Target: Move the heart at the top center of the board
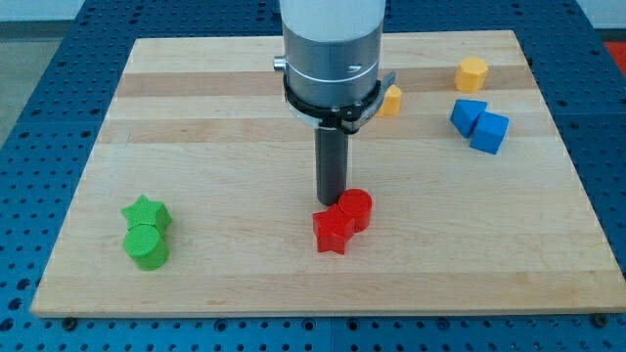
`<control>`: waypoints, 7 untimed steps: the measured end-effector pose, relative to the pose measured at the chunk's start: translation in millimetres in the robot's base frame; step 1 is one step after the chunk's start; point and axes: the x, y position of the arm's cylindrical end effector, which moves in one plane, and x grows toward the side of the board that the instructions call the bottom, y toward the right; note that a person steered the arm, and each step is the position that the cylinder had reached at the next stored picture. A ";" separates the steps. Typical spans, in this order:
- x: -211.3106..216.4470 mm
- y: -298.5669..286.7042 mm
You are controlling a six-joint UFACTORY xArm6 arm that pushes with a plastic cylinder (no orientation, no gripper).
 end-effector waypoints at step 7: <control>-120.4 18.8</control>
